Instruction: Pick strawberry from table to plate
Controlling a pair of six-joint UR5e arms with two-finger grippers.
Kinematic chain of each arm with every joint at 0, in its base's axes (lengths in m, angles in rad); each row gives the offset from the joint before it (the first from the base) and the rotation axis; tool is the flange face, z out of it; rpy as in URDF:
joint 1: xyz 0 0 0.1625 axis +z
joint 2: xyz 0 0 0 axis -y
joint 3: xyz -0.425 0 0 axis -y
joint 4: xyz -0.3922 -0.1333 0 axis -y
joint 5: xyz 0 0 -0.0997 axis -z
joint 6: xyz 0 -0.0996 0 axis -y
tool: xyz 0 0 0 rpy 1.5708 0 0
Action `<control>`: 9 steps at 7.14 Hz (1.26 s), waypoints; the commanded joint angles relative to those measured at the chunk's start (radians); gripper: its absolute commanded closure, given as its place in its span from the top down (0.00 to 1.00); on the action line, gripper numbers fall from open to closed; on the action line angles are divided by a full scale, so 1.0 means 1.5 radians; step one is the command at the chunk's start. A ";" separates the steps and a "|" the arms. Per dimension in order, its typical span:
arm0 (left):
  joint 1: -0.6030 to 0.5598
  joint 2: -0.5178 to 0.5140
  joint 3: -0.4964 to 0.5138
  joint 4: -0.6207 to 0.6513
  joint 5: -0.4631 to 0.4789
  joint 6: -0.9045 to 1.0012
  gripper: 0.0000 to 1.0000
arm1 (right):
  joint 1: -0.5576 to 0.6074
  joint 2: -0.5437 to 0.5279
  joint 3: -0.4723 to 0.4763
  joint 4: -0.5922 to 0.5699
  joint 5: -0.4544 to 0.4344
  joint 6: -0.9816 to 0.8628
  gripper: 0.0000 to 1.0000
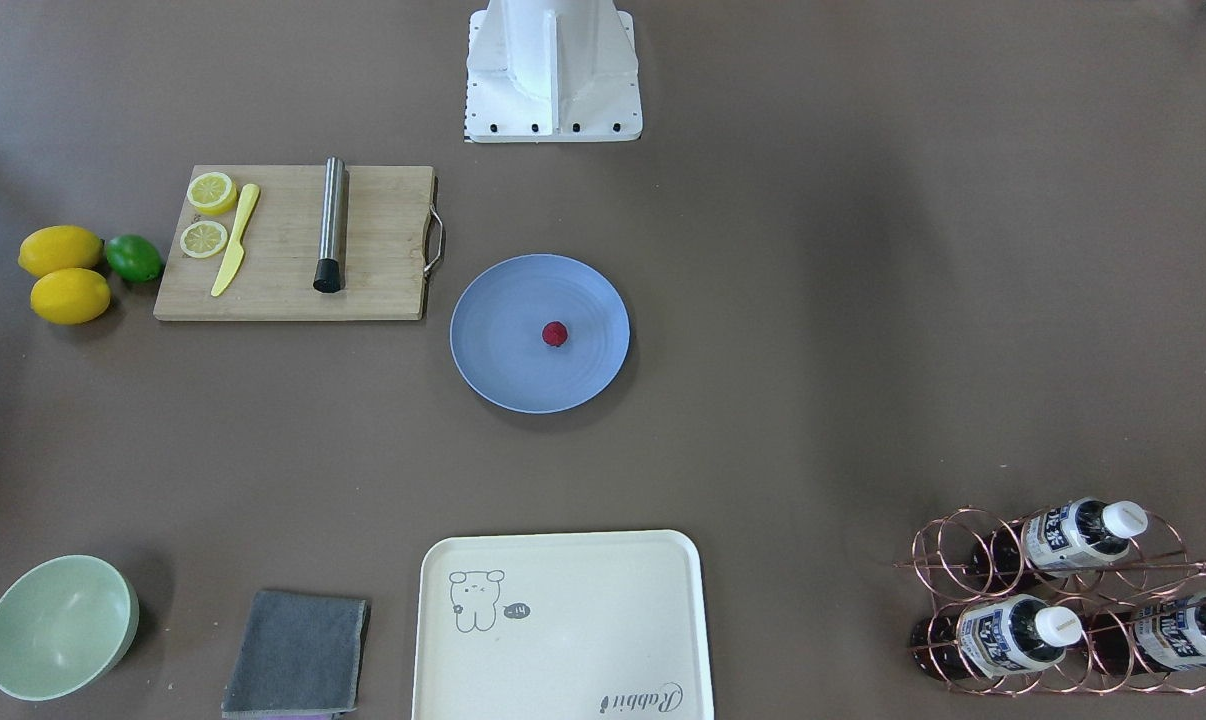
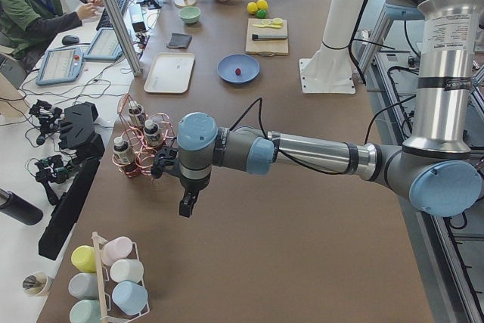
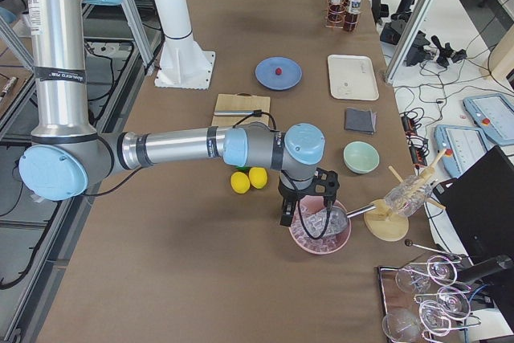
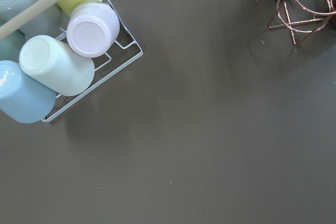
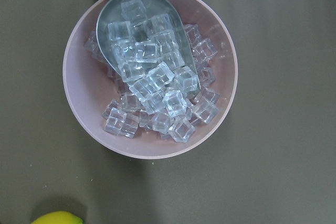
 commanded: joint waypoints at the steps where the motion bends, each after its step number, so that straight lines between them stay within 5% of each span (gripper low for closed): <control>1: 0.008 0.012 0.002 -0.001 0.001 0.001 0.98 | 0.000 0.001 -0.003 0.000 0.003 0.001 1.00; 9: 0.019 0.006 0.012 -0.001 0.001 0.000 0.98 | 0.001 -0.002 -0.030 0.030 0.012 0.000 1.00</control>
